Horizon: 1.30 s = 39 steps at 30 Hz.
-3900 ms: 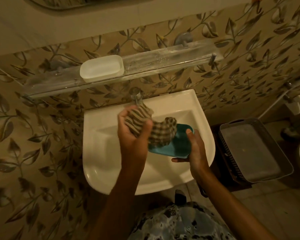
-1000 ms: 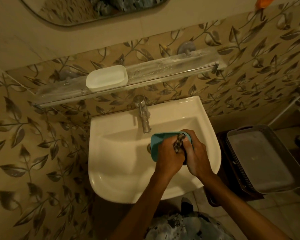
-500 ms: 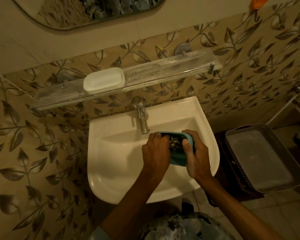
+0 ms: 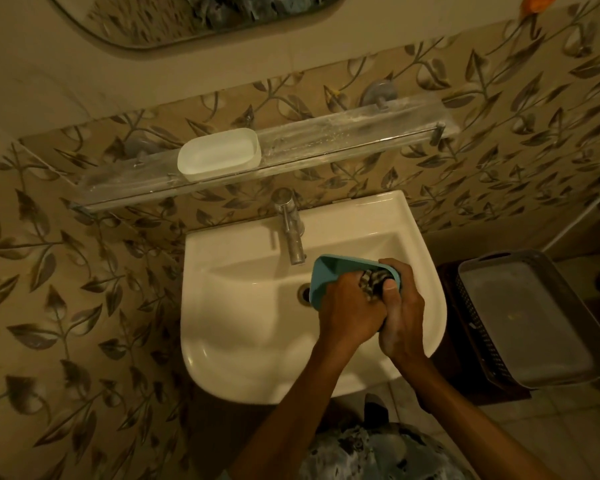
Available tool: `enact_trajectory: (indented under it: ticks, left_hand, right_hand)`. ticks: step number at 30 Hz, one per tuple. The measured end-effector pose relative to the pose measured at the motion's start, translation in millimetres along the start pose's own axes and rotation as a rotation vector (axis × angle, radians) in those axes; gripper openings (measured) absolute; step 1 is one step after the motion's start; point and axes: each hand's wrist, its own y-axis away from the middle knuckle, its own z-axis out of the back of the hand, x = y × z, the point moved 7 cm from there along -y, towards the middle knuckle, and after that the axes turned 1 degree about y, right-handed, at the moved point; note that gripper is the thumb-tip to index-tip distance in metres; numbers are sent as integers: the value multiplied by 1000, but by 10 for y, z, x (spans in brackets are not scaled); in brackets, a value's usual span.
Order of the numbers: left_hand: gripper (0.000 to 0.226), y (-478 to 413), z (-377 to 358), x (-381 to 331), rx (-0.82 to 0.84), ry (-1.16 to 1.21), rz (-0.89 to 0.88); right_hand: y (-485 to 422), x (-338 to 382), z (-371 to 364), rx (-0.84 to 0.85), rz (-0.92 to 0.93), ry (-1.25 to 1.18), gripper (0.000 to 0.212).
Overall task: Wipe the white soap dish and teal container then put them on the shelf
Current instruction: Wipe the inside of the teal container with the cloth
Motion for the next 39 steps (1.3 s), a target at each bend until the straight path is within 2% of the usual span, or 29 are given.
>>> enact_trajectory:
  ticks: [4,6,7,10,12,14,17,21,23,27,30,34,35,37,39]
  left_hand:
    - [8,-69,-48,51,19,230,156]
    - [6,-90,-15,125,-41,362,259]
    - [2,-93,45,100,-105,334,223]
    - [9,-75,244,-83,-309,-110,-63]
    - [20,-77,293,-73,-334,-370,-96]
    - [21,-69,320,-16,-315,-482,-86]
    - [15,13,233,-50,-262,-525,-160]
    - [19,16,168,6,-154,-506,-142]
    - [22,1,178,50,-80,-435,-119]
    - [19,10,109,-49,189,-86,-124]
    - [23,-26,305,-55,177,33,-125]
    - [37,7,751,57,-128,-256,-239]
    - [36,26,770,46,-157,-342,-285]
    - [37,55,603,57,-57,-528,-363]
    - [41,113,397,166,76,-604,-347]
  right_hand:
    - [3,-51,22,17,-13,27,42]
    - [-1,-34,4,33,-24,32,43]
    - [-9,-12,-8,31,-23,33,43]
    - [-17,34,-20,17,-10,20,45]
    - [5,37,15,8,11,17,49]
    - [57,33,45,4,32,37,44]
    - [110,26,41,-1,42,36,34]
    - [68,34,18,5,47,29,42]
    - [36,31,16,22,60,43,41]
    - [-4,24,-8,76,68,39,45]
    - [-86,64,-9,85,77,31,54]
    - [-162,102,-7,90,47,-20,64]
    - [-166,110,-16,99,43,-31,65]
    - [-159,146,-50,136,63,-43,61]
    - [-143,189,-85,177,107,-13,51]
